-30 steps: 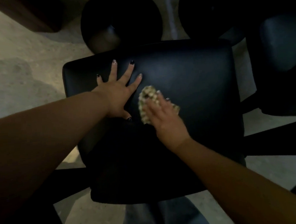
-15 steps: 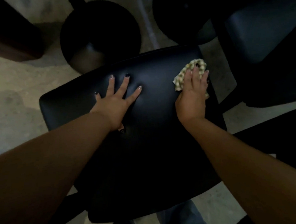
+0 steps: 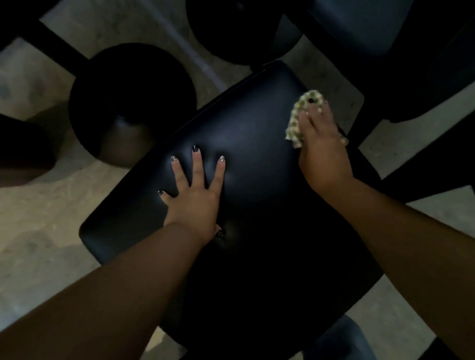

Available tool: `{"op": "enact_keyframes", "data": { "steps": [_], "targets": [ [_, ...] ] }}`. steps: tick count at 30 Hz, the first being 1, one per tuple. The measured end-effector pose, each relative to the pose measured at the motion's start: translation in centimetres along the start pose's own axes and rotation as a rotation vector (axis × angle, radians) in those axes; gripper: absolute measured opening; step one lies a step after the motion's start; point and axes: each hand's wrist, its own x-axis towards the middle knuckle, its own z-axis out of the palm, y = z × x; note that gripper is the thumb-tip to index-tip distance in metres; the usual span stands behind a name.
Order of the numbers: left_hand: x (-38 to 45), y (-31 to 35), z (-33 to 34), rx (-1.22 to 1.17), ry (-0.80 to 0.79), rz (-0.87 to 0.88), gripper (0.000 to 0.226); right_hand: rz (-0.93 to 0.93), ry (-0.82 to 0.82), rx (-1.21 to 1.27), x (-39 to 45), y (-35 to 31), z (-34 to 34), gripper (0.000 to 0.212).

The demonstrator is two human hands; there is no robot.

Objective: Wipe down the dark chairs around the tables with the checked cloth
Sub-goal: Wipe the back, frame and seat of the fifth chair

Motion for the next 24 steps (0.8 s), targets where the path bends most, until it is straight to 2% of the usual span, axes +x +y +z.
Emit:
{"op": "enact_keyframes", "data": {
  "steps": [2,5,9,14,18,24],
  "targets": [
    [0.0,0.0,-0.3,-0.002,0.000,0.019,0.129,0.162,0.078,0.027,-2.5,0.1,0.6,0.057],
    [-0.2,-0.1,-0.4,-0.021,-0.015,0.036,0.131,0.361,0.096,0.003,-7.4,-0.6,1.4,0.058],
    [-0.1,-0.5,-0.2,-0.022,-0.008,0.055,0.132,0.510,-0.039,-0.082,-10.7,-2.1,0.9,0.067],
    [0.2,-0.7,-0.3,0.009,0.015,0.046,0.133,0.423,-0.062,-0.080,-5.7,-2.4,-0.3,0.073],
    [0.5,-0.4,0.1,0.047,0.034,0.031,0.134,0.388,-0.077,-0.066,-2.8,-2.3,-0.1,0.070],
    [0.7,-0.6,0.2,0.060,0.052,0.043,0.135,0.458,0.050,-0.019,-8.5,-1.2,1.8,0.073]
  ]
}}
